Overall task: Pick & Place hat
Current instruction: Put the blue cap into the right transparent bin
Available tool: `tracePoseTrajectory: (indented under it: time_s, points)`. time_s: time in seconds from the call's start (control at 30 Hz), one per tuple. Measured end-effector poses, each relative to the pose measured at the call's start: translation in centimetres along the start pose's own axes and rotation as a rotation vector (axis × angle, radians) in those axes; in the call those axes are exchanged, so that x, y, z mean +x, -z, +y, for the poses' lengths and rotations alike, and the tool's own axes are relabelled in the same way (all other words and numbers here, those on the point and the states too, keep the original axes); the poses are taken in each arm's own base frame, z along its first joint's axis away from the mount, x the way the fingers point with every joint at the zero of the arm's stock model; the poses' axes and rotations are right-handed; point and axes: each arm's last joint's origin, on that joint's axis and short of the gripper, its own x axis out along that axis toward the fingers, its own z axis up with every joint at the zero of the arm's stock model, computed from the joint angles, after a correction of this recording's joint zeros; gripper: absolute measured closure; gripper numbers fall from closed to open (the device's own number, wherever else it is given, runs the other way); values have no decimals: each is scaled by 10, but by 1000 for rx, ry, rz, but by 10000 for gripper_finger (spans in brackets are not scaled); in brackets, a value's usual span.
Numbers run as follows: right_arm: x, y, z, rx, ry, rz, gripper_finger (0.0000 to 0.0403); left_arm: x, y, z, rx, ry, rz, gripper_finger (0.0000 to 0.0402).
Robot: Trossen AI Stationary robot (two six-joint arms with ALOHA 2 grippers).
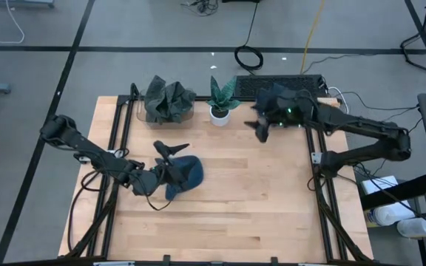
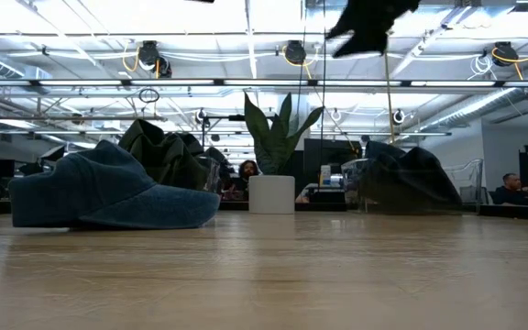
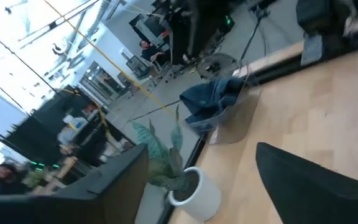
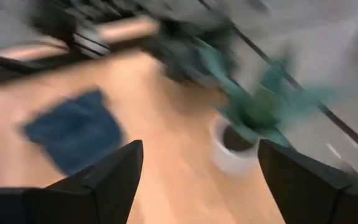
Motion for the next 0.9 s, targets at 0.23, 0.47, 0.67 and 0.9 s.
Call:
tracePoseTrajectory:
  time_s: [0.23,0.47,0.67,0.9]
  points:
    - [5,23,44,-55,-259,-314,99,-7,-2,15,-187,71,-29,53]
    - [3,65,74,-45,-435,-475,99,-16,9,29,-369,180,38,28]
    - [-4,89,94,-35,-564,-557,99,-25,20,39,-577,316,143,35]
    - [-16,98,112,-7,-670,-559,99,-29,28,32,-854,496,323,45]
